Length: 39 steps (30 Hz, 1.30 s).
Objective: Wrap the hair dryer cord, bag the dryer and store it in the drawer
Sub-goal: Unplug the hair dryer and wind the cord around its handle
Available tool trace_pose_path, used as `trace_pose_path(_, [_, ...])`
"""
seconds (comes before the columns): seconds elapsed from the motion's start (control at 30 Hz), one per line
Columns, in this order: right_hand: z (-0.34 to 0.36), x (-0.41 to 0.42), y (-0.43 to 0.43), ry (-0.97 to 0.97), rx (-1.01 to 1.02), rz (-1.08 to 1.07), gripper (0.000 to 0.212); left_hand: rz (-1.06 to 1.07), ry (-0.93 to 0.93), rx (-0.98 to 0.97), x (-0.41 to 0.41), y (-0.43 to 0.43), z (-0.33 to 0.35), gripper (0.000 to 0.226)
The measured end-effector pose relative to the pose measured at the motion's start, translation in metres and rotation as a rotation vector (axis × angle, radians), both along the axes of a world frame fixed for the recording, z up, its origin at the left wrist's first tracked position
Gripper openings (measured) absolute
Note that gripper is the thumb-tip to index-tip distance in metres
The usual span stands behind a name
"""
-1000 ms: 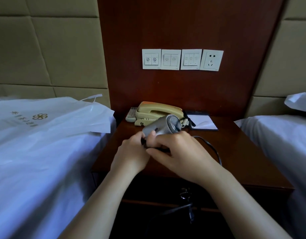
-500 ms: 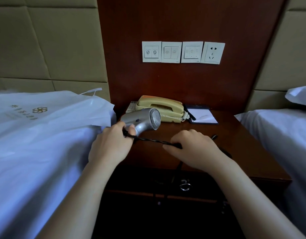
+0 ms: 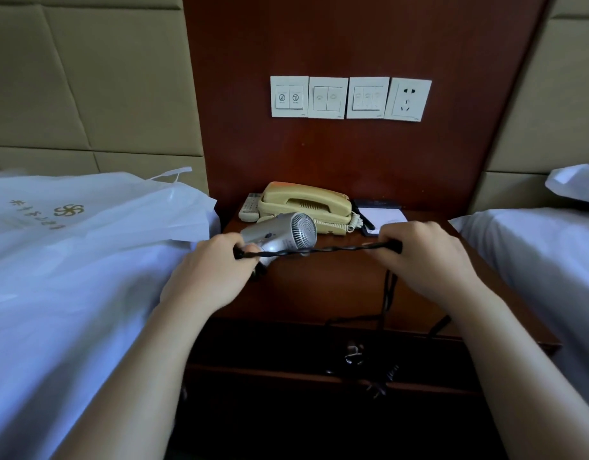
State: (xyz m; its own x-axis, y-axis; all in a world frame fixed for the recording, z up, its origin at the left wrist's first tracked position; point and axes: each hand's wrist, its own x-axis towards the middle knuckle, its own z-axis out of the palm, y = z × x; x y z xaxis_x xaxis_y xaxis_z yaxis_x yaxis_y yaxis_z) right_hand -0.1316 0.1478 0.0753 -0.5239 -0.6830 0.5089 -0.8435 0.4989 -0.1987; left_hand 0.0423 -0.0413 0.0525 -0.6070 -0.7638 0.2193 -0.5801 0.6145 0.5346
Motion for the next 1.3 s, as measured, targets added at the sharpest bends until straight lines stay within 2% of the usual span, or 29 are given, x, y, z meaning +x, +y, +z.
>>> trace_pose_path(0.13, [-0.007,-0.008,-0.005,-0.081,0.020,0.064,0.030,-0.112,-0.042,0.109,0.004,-0.002,-0.001,0.017])
trace_pose_path(0.3, [-0.007,-0.013,-0.002,-0.282,-0.038,0.294,0.033,-0.246,-0.014,0.272,0.013,0.000,0.002,0.022])
trace_pose_path(0.43, [-0.009,-0.024,-0.001,-0.275,-0.122,0.257,0.037,-0.365,-0.067,0.387,0.011,0.011,0.008,0.027])
trace_pose_path(0.57, [-0.020,-0.036,-0.001,-0.270,-0.153,0.211,0.051,-0.451,-0.138,0.589,0.006,0.024,0.012,0.034])
trace_pose_path(0.63, [-0.024,-0.041,0.000,-0.334,-0.148,0.248,0.049,-0.499,-0.164,0.677,0.003,0.026,0.010,0.039])
trace_pose_path(0.67, [-0.026,-0.043,0.001,-0.388,-0.152,0.280,0.044,-0.522,-0.156,0.731,0.002,0.025,0.009,0.033])
trace_pose_path(0.73, [-0.034,-0.050,0.000,-0.497,-0.150,0.327,0.029,-0.570,-0.114,0.871,0.001,0.023,0.007,0.031])
trace_pose_path(0.8, [-0.042,-0.054,-0.002,-0.563,-0.149,0.351,0.025,-0.620,-0.059,1.014,-0.002,0.022,0.003,0.035])
trace_pose_path(0.9, [-0.048,-0.051,-0.002,-0.617,-0.170,0.383,0.051,-0.689,0.024,1.246,-0.004,0.018,-0.004,0.041])
trace_pose_path(0.97, [-0.048,-0.048,-0.003,-0.625,-0.161,0.407,0.054,-0.715,0.160,1.356,-0.007,0.020,0.001,0.042])
trace_pose_path(1.0, [-0.048,-0.046,-0.003,-0.615,-0.164,0.406,0.051,-0.666,0.253,1.362,-0.011,0.020,0.002,0.040])
trace_pose_path(1.07, [-0.048,-0.045,-0.006,-0.574,-0.163,0.385,0.036,-0.401,0.437,1.216,-0.026,0.014,0.002,0.038])
trace_pose_path(1.1, [-0.047,-0.044,-0.007,-0.562,-0.145,0.370,0.025,-0.327,0.530,1.132,-0.029,0.008,0.002,0.033])
trace_pose_path(1.13, [-0.046,-0.043,-0.008,-0.554,-0.125,0.360,0.019,-0.303,0.572,1.136,-0.031,0.004,0.000,0.030])
trace_pose_path(1.23, [-0.037,-0.037,-0.007,-0.518,-0.053,0.375,0.024,-0.460,0.526,1.342,-0.021,-0.007,-0.010,0.042])
trace_pose_path(1.3, [-0.031,-0.028,-0.007,-0.483,0.040,0.385,0.023,-0.493,0.561,1.366,-0.016,-0.014,-0.018,0.045])
